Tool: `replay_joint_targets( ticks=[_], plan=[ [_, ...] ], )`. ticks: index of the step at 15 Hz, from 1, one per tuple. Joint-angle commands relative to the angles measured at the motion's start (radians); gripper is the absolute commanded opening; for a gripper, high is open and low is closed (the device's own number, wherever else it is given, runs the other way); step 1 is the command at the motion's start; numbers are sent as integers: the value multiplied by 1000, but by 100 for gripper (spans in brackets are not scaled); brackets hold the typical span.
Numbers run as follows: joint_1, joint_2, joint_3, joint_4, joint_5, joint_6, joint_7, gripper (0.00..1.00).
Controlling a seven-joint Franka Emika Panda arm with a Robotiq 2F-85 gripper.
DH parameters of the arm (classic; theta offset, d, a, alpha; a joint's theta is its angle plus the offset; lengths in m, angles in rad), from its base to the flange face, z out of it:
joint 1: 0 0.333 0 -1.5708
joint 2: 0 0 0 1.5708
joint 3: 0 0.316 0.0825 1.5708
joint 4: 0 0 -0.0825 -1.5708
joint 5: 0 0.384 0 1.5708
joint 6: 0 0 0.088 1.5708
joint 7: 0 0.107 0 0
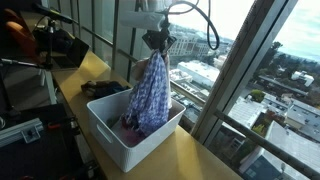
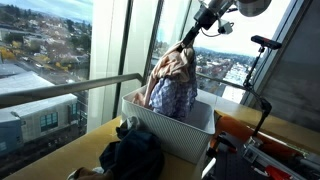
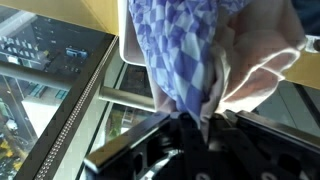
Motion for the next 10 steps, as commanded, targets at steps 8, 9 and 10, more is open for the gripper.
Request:
replay_joint_targets(
  ticks=[8, 9, 10],
  plan=[
    [4, 31, 47, -227, -38, 63, 73, 47],
    [4, 29, 51, -229, -41, 57, 77, 56],
    [3, 17, 54, -228, -41, 47, 77, 62]
  ],
)
